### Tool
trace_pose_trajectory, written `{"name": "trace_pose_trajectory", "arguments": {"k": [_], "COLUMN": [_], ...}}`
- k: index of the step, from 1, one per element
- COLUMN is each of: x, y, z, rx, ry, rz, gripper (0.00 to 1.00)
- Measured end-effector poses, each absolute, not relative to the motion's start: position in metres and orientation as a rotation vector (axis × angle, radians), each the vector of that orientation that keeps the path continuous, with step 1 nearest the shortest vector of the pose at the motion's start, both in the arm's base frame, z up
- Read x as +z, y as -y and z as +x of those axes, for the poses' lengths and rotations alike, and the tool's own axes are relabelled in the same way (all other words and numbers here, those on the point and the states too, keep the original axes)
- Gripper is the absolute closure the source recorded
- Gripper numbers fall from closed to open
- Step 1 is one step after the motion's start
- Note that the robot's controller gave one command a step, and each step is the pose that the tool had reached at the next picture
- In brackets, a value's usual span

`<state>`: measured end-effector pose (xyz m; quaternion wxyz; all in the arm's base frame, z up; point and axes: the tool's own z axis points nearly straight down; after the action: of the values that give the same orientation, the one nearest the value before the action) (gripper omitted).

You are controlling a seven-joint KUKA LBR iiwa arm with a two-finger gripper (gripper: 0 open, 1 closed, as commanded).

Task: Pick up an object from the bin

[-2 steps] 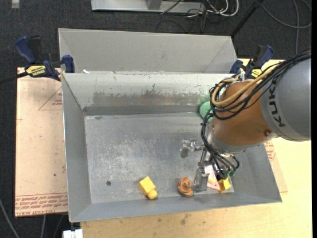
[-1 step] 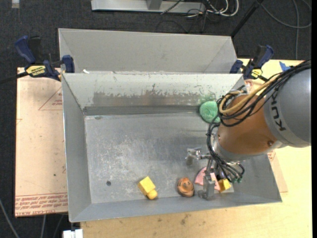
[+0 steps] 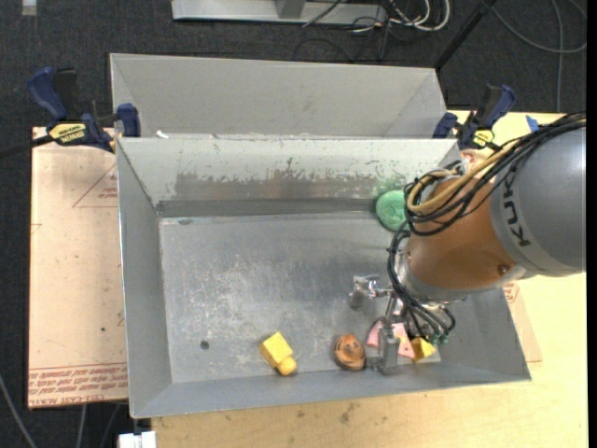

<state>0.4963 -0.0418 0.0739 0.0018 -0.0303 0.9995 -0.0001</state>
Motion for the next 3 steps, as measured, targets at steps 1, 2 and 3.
{"name": "trace_pose_trajectory", "arguments": {"k": [1, 2, 3], "x": [0.07, 0.0731, 0.0731], "y": [0.0208, 0.0208, 0.0207], "z": [0.4793, 0.4858, 0.4858], "rx": [0.002, -0.001, -0.001], "ry": [-3.125, -3.1, -3.101], "rz": [-0.301, -0.297, -0.297], "gripper": [1.0, 0.0, 0.0]}}
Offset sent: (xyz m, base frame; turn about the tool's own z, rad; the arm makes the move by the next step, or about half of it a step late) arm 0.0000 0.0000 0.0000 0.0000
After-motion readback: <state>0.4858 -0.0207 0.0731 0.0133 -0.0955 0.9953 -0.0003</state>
